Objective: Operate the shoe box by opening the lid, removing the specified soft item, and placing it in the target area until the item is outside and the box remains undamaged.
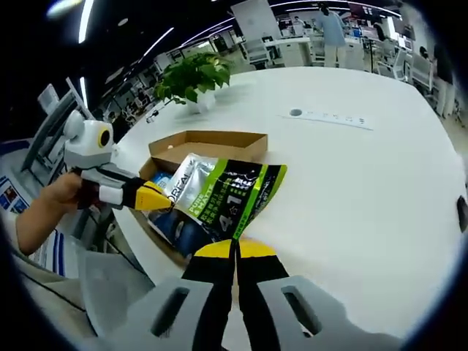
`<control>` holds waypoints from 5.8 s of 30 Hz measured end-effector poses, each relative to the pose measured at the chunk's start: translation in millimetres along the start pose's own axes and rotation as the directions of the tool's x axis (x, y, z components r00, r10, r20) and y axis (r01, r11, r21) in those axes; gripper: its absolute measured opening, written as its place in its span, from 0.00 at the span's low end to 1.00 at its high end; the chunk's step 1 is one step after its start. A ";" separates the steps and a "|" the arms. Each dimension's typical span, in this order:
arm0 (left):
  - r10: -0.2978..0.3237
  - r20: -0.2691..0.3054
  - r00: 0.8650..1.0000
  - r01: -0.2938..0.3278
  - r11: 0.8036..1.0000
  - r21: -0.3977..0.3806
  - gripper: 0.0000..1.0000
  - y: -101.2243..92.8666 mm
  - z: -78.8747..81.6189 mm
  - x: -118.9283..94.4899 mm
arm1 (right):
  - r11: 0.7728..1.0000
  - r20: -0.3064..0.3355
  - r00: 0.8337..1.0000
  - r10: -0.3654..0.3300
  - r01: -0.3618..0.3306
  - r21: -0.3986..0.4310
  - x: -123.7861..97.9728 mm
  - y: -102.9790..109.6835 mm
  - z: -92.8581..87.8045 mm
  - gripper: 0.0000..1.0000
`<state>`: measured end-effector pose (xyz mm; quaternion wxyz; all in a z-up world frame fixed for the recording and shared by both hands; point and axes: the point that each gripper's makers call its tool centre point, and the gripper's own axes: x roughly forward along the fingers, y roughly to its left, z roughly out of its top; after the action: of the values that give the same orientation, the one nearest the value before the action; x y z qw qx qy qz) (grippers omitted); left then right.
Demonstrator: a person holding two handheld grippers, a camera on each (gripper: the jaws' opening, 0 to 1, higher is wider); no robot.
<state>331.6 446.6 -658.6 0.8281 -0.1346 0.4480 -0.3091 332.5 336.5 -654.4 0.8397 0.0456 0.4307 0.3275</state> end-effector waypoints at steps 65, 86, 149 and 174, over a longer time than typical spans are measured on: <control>0.252 -0.331 0.909 -0.051 0.857 0.513 0.01 17.5 -0.1 130.4 | 0.983 -0.075 0.983 -0.166 0.171 0.064 62.0 -117.6 -30.1 0.00; 0.372 -0.378 0.848 -0.006 0.719 0.695 0.02 25.2 -7.4 156.4 | 0.976 -0.098 0.973 -0.209 0.214 0.044 81.8 -140.2 -37.3 0.00; 0.154 -0.123 0.980 -0.050 0.799 0.599 0.33 -32.5 23.7 61.4 | 0.949 0.042 0.964 -0.263 0.266 -0.169 9.7 -95.4 -16.9 0.35; 0.125 0.031 0.992 -0.124 0.855 0.504 0.52 -3.6 25.8 -20.0 | 0.944 0.098 0.977 -0.190 0.209 -0.257 -14.4 -28.0 1.3 0.40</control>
<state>343.4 455.0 -629.2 0.8520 0.1164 0.3603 -0.3614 341.8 306.4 -653.7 0.8819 -0.0994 0.3549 0.2939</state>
